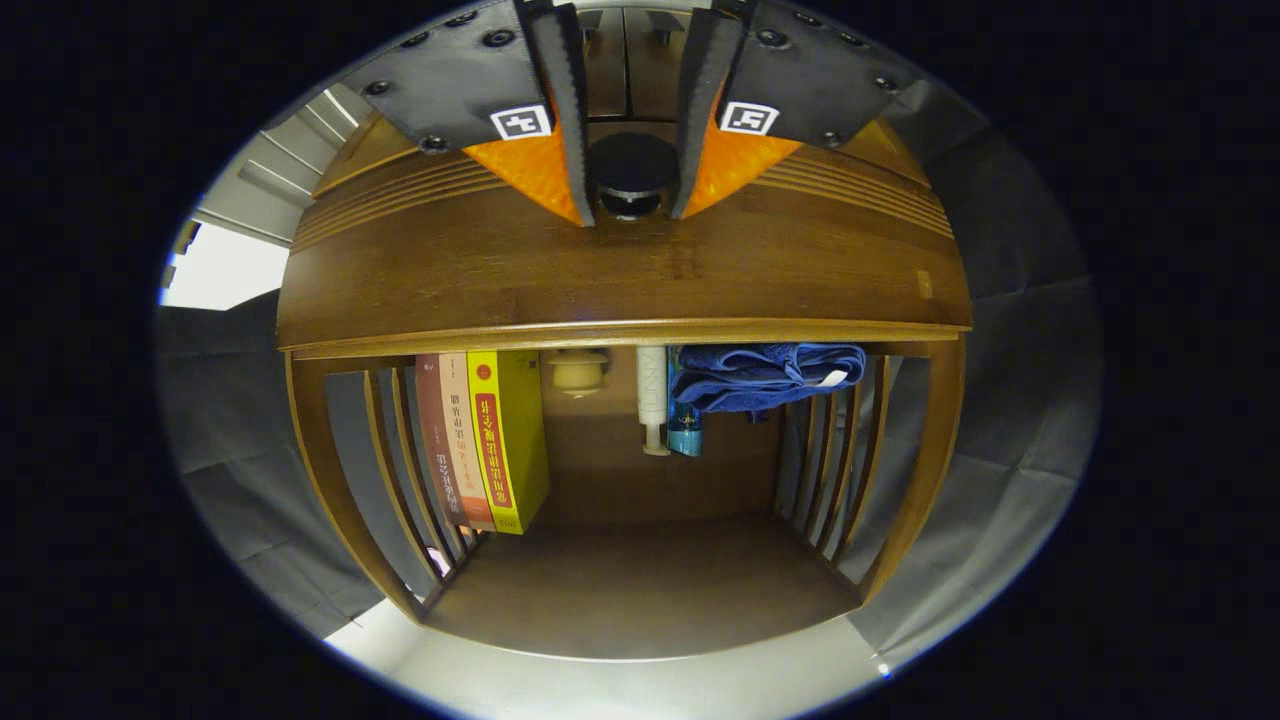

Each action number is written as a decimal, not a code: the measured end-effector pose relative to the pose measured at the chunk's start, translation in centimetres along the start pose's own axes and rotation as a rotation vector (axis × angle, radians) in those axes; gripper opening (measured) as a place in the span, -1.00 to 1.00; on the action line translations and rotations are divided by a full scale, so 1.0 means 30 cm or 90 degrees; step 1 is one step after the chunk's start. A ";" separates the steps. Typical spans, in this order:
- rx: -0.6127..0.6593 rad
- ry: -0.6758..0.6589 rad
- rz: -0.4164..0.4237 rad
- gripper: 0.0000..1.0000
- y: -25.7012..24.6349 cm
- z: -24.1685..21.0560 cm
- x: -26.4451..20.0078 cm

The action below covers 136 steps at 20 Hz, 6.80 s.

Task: Pull open the drawer, take out the items inside it, and place them on the countertop above the cabinet.

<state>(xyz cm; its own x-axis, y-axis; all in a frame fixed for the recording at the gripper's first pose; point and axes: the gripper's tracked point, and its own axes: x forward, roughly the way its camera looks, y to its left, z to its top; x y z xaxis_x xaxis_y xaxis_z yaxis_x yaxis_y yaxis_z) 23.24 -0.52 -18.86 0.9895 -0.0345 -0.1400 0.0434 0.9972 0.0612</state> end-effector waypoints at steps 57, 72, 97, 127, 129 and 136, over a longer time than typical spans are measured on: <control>-0.092 0.548 -0.160 0.98 -0.055 0.146 -0.132; -0.013 0.676 -0.090 0.83 -0.034 -0.099 -0.069; -0.065 0.547 -0.109 0.02 0.009 0.222 -0.168; 0.051 0.475 -0.144 -0.09 0.027 0.282 -0.070; 0.067 0.525 -0.170 0.09 0.018 0.217 -0.115; 0.066 0.631 -0.142 0.81 0.054 -0.010 -0.045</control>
<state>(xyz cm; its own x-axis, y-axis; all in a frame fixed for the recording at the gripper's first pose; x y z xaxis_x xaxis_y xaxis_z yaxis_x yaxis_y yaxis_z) 21.92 1.17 -18.86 0.4006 -0.1010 -0.9107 0.2706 0.9626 0.0122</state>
